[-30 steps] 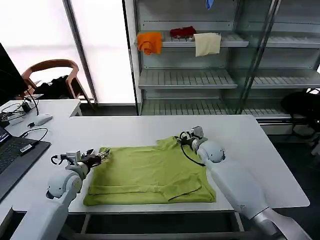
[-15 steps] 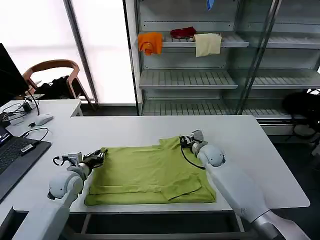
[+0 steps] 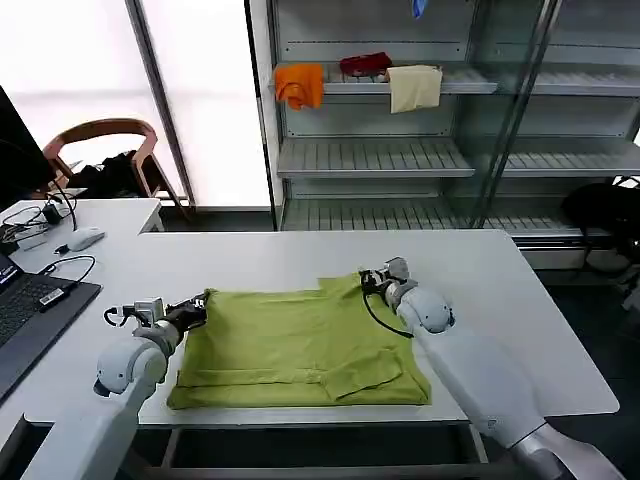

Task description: Fold and organize the clothes.

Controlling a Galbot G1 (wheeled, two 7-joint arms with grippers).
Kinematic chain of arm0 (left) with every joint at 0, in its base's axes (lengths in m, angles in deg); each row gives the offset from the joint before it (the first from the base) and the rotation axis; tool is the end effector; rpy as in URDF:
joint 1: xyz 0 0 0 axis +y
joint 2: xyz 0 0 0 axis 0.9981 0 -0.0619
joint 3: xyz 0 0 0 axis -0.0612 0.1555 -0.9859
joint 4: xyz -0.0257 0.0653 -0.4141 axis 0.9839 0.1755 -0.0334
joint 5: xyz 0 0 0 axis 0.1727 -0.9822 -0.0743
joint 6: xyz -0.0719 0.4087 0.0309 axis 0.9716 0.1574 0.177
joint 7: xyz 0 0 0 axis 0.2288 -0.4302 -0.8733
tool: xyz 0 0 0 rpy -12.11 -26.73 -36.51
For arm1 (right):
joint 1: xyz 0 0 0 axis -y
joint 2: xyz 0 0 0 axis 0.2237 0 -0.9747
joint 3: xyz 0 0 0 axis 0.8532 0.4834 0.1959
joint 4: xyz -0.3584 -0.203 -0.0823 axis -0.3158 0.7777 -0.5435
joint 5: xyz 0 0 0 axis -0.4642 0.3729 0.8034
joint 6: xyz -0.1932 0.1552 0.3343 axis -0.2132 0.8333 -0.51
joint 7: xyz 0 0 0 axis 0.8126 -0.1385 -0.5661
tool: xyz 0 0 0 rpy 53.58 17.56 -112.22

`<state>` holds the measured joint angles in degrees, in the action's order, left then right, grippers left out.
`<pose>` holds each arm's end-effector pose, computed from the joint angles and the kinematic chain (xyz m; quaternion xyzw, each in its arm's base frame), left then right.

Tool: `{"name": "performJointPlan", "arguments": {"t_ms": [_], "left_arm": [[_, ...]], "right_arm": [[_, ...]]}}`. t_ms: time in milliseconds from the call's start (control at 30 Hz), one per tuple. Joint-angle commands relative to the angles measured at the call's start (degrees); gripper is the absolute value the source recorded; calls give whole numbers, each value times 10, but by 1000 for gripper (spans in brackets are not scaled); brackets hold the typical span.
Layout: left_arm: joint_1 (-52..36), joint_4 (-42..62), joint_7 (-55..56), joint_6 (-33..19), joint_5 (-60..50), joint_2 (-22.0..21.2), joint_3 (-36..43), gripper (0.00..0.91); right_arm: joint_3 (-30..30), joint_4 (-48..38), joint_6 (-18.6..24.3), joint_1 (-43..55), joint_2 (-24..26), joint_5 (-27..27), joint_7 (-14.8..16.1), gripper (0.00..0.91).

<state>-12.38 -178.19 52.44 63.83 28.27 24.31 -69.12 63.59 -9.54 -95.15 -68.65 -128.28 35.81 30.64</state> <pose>0.4607 0.1527 -0.3058 -0.0363 -0.9718 0.0114 0.2329 0.5889 0.0223 -0.2833 0.2039 -0.9467 0.1156 0.2211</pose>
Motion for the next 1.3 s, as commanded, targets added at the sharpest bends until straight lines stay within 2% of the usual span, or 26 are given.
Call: {"name": "performJointPlan", "arguments": {"t_ms": [33, 267, 633, 933, 1300], "left_arm": [[30, -65, 18, -8, 9, 16, -11, 0], [97, -132, 16, -21, 8, 32, -33, 0], [188, -222, 54, -33, -17, 32, -47, 0], [273, -289, 114, -20, -79, 14, -54, 0], [317, -321, 164, -23, -129, -12, -55, 0]], "right_arm": [[-5, 79, 0, -5, 27, 39, -11, 0], [-15, 158, -1, -49, 72, 61, -14, 0], [-80, 317, -1, -191, 182, 95, -17, 0], [-117, 401, -1, -274, 211, 107, -24, 0], [-136, 434, -1, -357, 214, 102, -23, 0]]}}
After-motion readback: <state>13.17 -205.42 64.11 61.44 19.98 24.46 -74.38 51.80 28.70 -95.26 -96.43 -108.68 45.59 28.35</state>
